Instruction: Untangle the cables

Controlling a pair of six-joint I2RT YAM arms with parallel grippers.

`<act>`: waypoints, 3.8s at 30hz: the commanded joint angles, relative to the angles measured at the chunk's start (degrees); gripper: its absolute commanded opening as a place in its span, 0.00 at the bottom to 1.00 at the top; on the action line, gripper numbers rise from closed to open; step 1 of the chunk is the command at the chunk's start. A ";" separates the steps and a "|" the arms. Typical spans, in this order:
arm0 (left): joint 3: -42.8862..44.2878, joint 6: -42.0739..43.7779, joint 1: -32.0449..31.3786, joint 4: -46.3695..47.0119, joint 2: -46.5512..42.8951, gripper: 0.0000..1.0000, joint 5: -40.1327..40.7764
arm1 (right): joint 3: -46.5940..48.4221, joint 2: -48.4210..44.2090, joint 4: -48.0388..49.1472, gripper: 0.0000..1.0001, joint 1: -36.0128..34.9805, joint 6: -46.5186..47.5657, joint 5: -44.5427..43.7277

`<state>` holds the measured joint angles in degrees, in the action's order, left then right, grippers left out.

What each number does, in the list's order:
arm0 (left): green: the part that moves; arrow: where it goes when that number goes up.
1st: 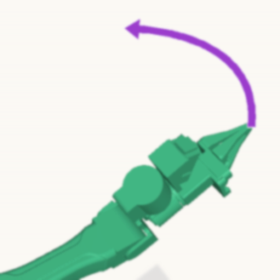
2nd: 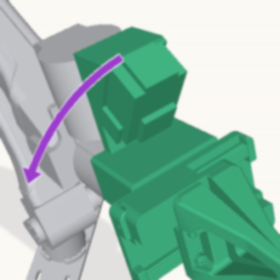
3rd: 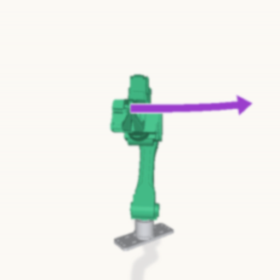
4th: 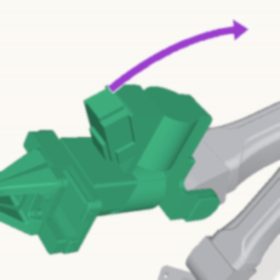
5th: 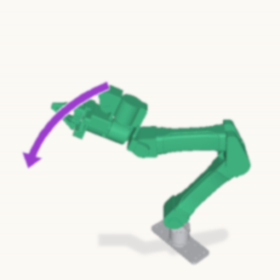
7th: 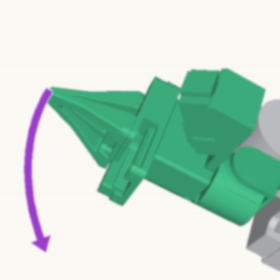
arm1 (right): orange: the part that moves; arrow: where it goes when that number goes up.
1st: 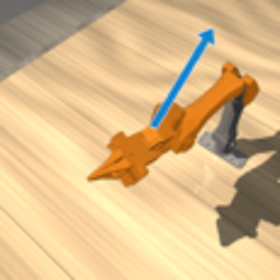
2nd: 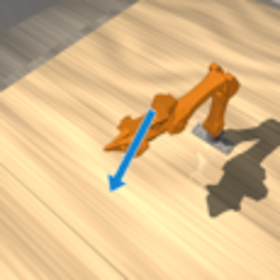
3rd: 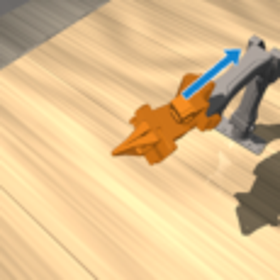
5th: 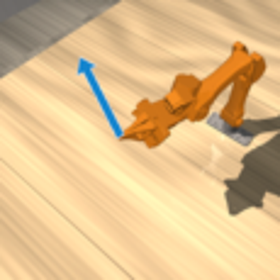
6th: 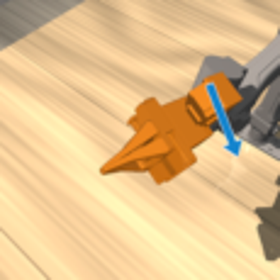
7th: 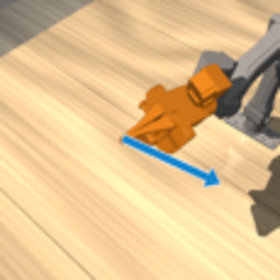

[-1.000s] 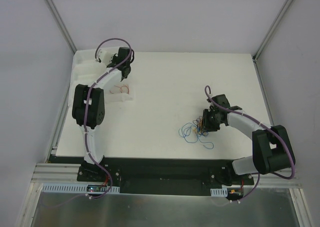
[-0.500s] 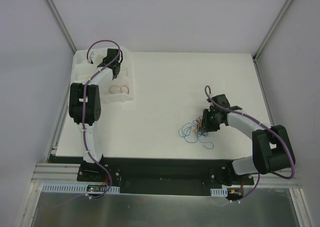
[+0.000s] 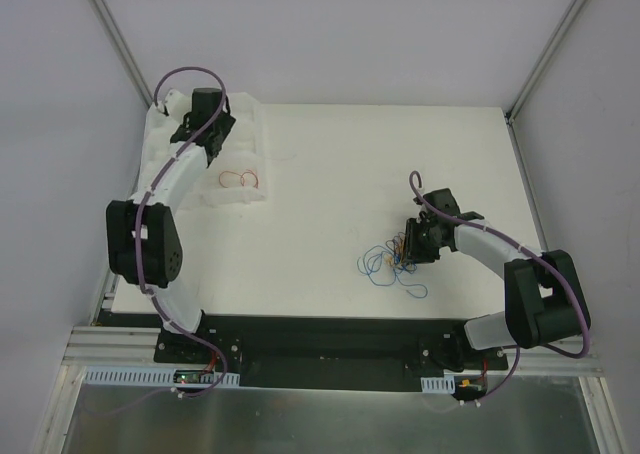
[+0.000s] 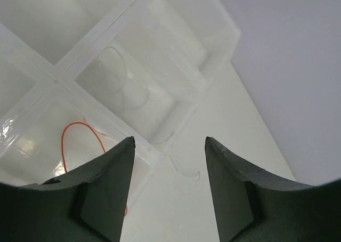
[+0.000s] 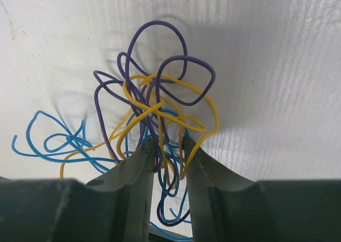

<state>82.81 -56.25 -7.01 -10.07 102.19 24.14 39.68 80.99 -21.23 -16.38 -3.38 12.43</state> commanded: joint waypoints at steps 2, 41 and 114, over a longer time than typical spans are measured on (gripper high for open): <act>3.31 13.86 2.34 -3.45 -3.68 0.55 -7.85 | -0.13 1.54 -2.58 0.32 -0.58 1.09 -2.41; 28.99 47.20 1.12 -20.43 25.43 0.26 -32.23 | 0.13 1.54 -3.02 0.32 -1.28 1.09 -3.11; 0.54 34.46 -0.88 -30.19 -18.68 0.62 -35.99 | 4.69 4.52 -2.24 0.13 -11.37 -1.36 -1.44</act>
<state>92.01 -14.72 -4.29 -38.39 89.89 1.30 41.41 82.56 -22.44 -21.69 -3.36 9.78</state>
